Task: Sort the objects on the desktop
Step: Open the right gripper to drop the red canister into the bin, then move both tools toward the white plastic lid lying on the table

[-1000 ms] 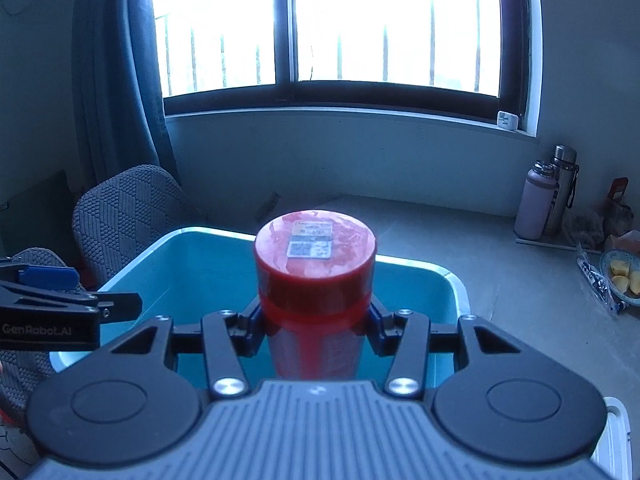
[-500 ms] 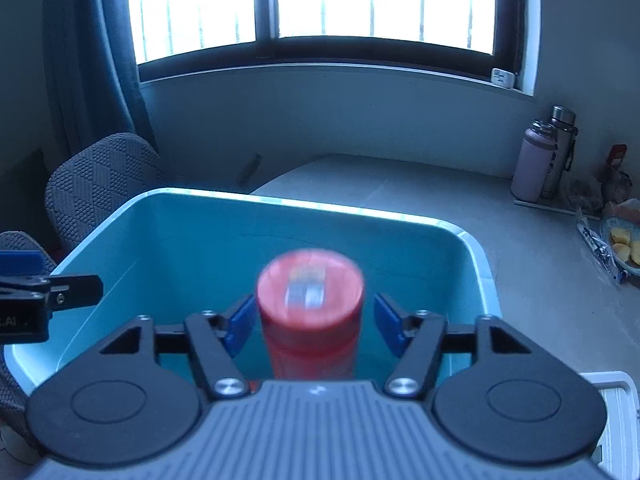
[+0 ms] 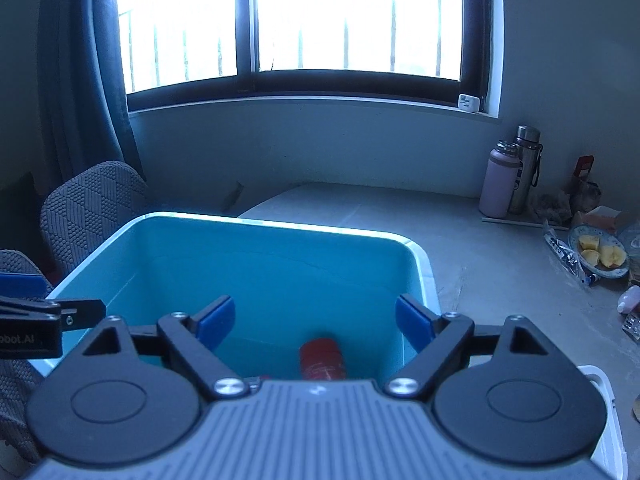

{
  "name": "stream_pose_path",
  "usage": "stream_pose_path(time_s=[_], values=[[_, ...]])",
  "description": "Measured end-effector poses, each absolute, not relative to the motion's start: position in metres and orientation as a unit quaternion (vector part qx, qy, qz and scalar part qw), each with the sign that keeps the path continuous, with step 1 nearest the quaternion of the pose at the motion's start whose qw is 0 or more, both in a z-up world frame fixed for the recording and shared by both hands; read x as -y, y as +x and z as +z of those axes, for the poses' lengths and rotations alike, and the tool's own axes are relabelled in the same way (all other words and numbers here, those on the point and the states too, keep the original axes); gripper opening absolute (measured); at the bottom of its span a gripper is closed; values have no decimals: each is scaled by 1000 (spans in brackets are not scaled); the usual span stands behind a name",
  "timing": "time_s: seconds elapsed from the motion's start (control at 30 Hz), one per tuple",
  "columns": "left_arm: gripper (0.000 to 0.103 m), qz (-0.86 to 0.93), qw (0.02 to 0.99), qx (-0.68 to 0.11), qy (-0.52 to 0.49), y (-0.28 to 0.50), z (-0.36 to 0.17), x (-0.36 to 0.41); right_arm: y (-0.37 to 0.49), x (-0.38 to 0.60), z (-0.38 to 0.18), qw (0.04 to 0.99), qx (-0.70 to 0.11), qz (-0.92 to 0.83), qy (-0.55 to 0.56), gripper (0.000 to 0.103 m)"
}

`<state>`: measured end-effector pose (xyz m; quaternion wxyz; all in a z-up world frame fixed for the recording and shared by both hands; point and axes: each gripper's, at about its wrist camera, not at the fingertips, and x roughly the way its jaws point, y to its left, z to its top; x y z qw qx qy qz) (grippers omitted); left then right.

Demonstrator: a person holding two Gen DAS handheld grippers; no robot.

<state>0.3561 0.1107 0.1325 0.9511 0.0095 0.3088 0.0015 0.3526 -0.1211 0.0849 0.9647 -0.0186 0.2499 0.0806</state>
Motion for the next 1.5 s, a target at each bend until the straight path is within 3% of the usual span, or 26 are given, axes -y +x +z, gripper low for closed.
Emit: stream_pose_path(time_s=[0.43,0.93,1.5], values=[[83,14,956,-294,-1,272,142,-44,272,174,91,967,-237,90,-13,87],[84,-2,941,-337,13,155,99,48,168,261,53,958,-281,55,1,87],[84,-43,923,-381,13,140,60,116,115,349,20,947,-319,-20,27,87]])
